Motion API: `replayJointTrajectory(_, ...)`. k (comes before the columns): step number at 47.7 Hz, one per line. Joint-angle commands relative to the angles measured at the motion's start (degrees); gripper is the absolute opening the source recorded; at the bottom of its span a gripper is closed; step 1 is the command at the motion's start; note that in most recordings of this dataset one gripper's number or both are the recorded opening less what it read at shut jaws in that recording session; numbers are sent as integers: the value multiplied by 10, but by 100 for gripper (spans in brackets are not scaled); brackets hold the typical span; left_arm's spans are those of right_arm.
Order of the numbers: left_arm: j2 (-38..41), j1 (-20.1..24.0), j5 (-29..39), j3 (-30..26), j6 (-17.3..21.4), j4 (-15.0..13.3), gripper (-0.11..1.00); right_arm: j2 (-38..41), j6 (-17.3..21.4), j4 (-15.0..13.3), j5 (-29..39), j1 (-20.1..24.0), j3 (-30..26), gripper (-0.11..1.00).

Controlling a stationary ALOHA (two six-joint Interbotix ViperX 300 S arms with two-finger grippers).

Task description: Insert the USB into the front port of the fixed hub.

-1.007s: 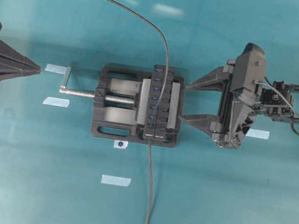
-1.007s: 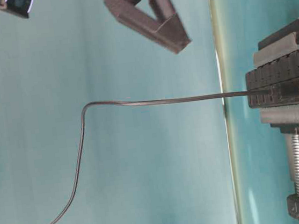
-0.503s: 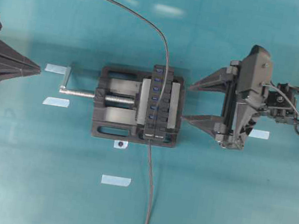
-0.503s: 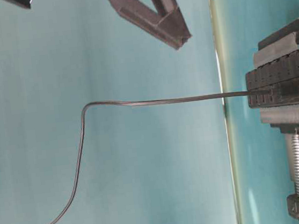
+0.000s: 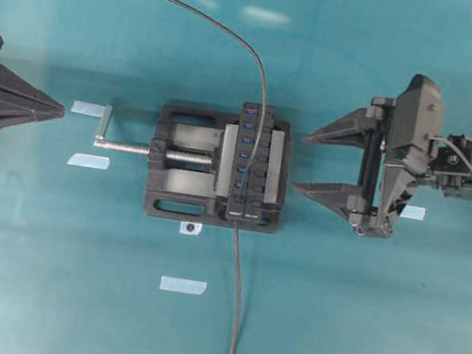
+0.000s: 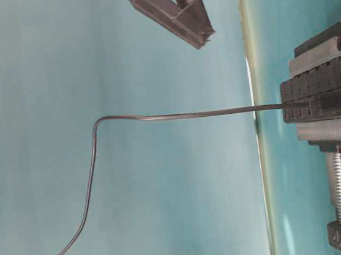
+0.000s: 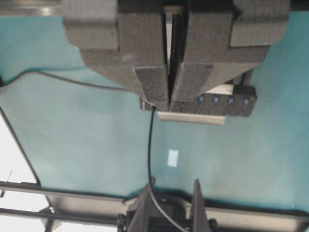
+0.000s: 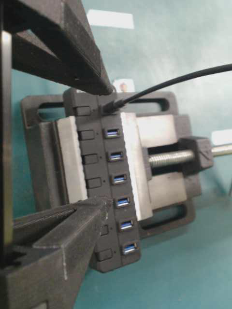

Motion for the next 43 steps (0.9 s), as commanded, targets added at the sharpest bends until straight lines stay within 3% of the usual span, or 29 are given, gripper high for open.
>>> replayJointTrajectory(1,2,2,-6,-6,0,0,0,-10,8,2,-10,-1,-4,86)
replayJointTrajectory(30,2,2,-10,3,-1,1,0,-4,25,3,-13,-1,17,86)
replayJointTrajectory(43,3,6,-16,9,-2,1,0,23,26,3,-54,-1,17,86)
